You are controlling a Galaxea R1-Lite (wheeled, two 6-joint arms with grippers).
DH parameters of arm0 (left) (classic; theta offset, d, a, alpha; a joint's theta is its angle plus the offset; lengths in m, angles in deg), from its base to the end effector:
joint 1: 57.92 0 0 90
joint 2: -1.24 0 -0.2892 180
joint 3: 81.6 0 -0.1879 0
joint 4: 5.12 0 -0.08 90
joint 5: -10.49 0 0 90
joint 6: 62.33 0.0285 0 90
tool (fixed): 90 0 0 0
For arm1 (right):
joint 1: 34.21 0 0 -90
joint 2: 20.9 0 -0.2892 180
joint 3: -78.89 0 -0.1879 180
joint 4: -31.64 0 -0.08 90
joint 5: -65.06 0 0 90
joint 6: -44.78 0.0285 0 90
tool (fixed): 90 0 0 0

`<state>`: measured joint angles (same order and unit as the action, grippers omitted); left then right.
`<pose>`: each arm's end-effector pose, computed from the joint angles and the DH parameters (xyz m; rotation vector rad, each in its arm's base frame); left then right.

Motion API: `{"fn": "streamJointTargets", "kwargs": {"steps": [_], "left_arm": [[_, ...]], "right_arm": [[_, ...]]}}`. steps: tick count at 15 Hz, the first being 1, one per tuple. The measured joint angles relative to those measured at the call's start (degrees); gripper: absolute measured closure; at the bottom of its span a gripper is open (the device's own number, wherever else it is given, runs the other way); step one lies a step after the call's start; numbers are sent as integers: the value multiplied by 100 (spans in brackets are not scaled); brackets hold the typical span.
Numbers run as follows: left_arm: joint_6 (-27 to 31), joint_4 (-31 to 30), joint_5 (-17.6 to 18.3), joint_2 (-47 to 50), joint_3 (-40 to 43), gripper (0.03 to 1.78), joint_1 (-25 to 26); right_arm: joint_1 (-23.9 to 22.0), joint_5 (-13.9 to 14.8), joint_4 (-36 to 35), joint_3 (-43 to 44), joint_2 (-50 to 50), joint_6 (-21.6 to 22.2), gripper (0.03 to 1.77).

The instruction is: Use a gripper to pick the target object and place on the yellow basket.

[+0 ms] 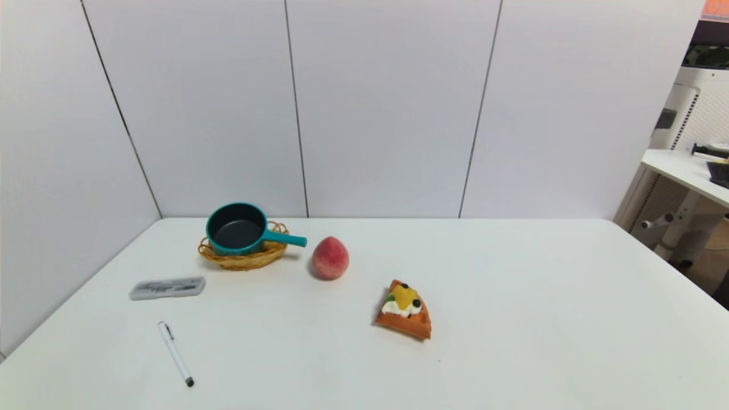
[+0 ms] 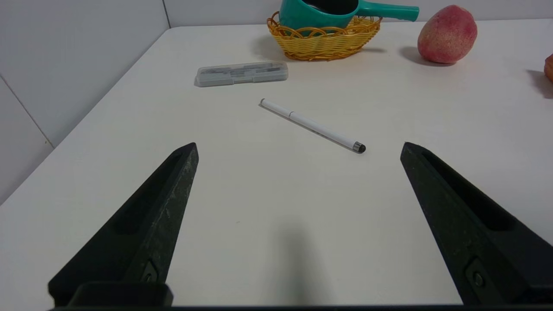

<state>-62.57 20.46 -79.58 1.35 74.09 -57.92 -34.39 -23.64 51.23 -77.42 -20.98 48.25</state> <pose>-0.0096 0.0000 0.0749 -0.0042 0.0202 0.0013 -0.0090 -0.0006 0.0832 0.0612 -0.0737 -0.0236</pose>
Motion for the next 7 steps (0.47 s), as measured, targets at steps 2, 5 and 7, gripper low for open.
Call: {"fn": "streamJointTargets", "kwargs": {"steps": [2,5,7], "left_arm": [[2,2,0,0,-1,12,0],[4,2,-2,0,-1,12,0],[0,2,0,-1,-4,12,0]], "right_arm": [[0,9,13,0,0,-12,10],[0,13,5,0,0,-4,10],[0,13,7,0,0,10,10]]}}
